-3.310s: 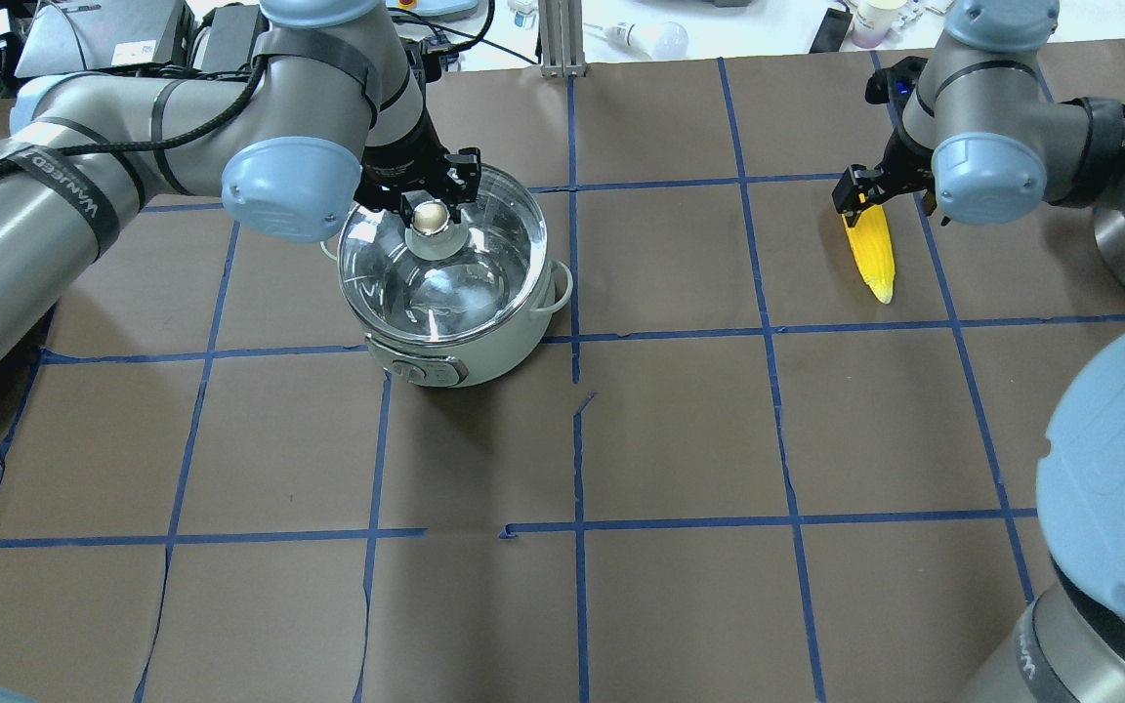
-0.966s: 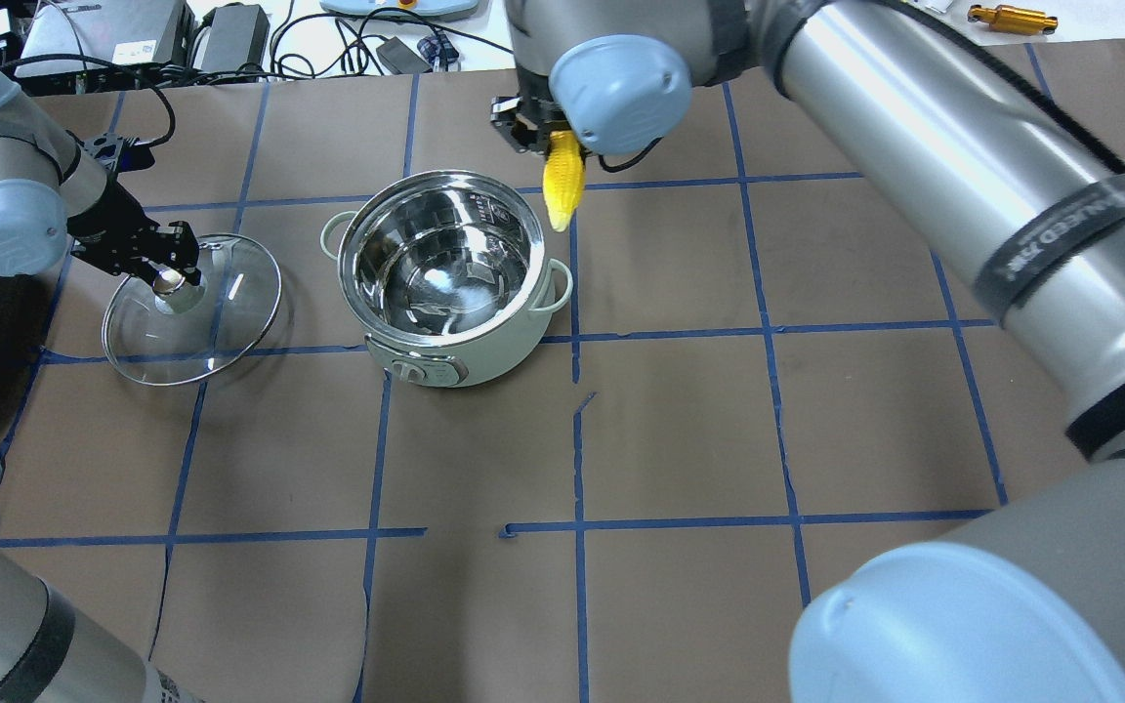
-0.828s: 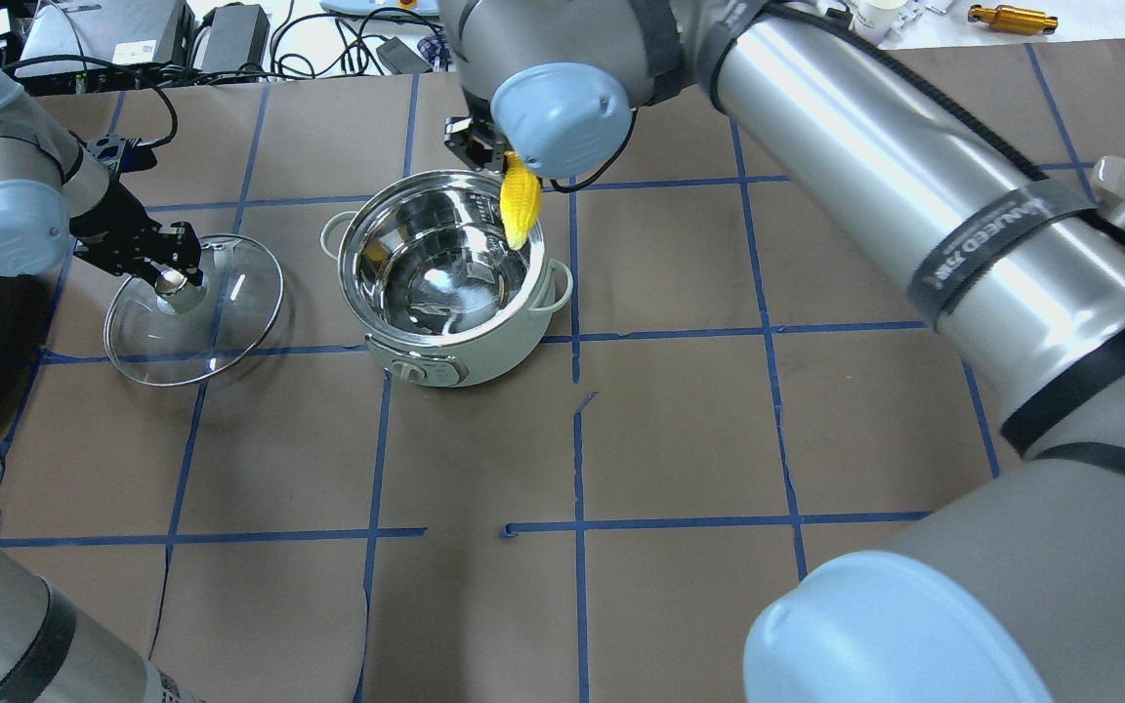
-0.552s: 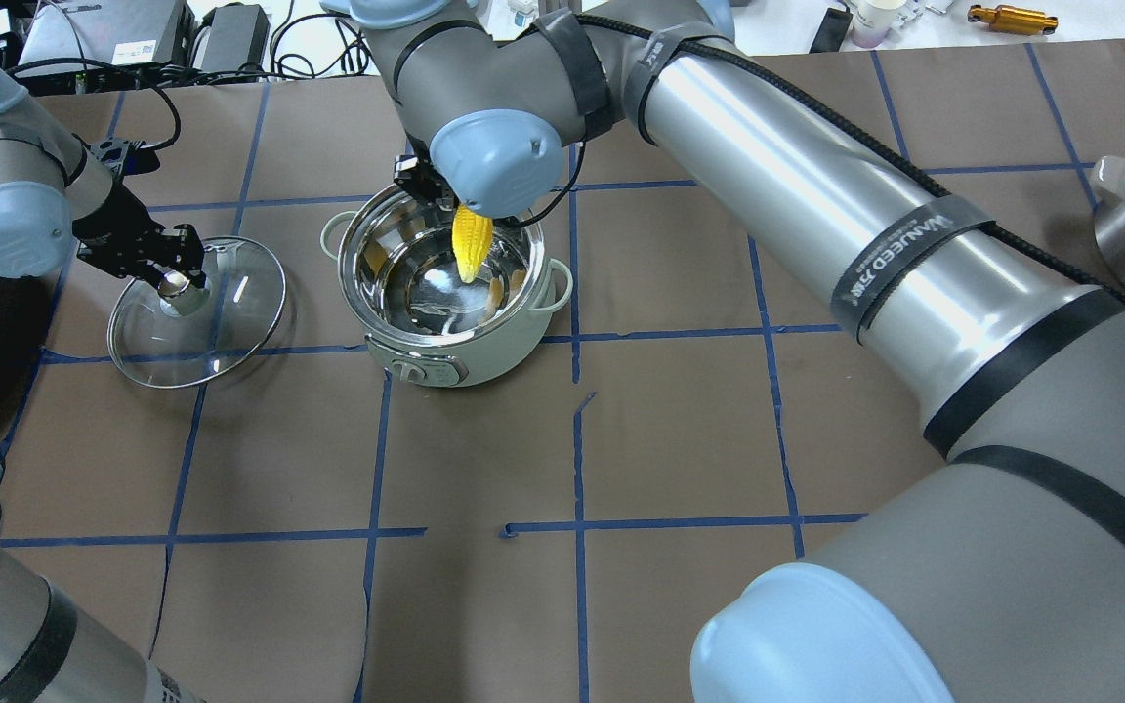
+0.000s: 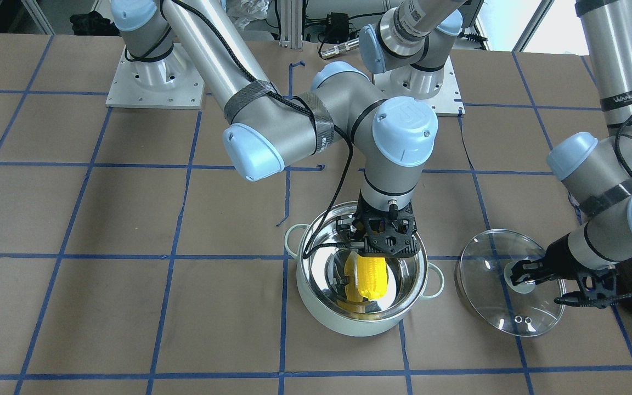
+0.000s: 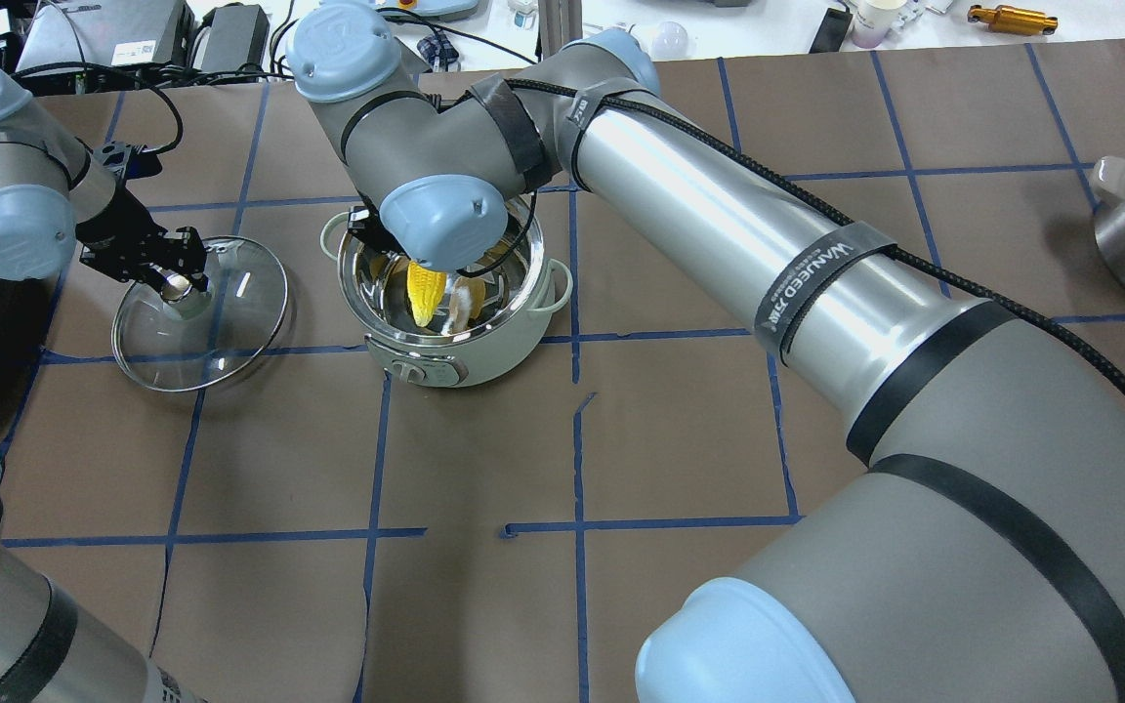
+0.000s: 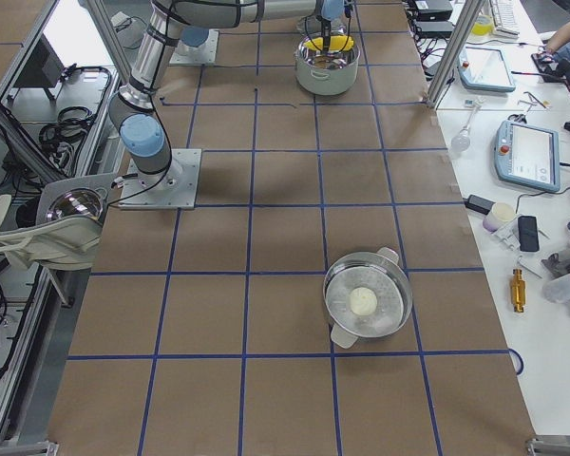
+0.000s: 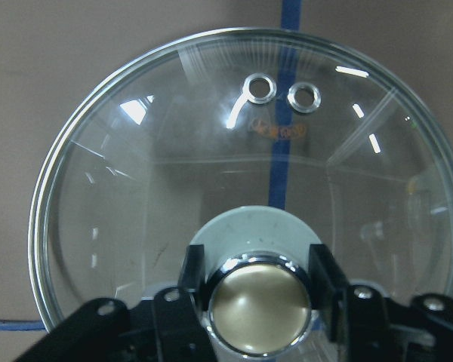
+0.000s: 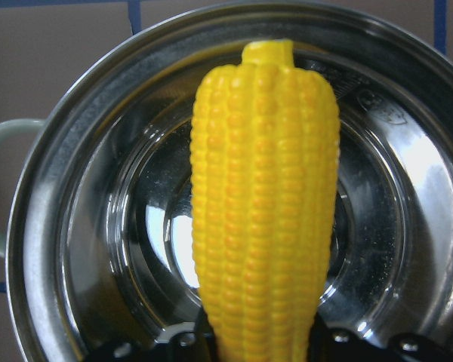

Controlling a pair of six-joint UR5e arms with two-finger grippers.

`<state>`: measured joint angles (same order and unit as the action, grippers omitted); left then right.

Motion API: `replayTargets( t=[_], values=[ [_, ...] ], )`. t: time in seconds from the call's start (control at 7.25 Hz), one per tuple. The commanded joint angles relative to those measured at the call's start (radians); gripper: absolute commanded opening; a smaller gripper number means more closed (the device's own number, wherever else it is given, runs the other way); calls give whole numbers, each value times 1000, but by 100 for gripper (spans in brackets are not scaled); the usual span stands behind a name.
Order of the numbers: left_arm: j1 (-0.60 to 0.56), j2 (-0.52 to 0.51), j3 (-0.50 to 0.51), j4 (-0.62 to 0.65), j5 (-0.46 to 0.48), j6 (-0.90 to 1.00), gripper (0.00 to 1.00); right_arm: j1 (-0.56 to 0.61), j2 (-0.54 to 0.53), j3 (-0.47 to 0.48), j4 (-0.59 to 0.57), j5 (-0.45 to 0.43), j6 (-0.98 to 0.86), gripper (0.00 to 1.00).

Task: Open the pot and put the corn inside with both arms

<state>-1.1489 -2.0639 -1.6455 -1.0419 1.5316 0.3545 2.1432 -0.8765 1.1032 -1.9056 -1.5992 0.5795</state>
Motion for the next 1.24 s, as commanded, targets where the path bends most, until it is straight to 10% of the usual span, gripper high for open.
replayTargets(
  t=[0.0, 0.41, 1.1],
  values=[
    [0, 1, 0, -4, -2, -17, 81, 1, -9, 4, -18, 4, -24, 100],
    [-33, 52, 12, -12, -1, -57, 96, -29, -100, 59, -16, -7, -35, 100],
    [-279, 296, 79, -196, 59, -277, 97, -403, -491, 327, 164, 2, -245, 100]
  ],
)
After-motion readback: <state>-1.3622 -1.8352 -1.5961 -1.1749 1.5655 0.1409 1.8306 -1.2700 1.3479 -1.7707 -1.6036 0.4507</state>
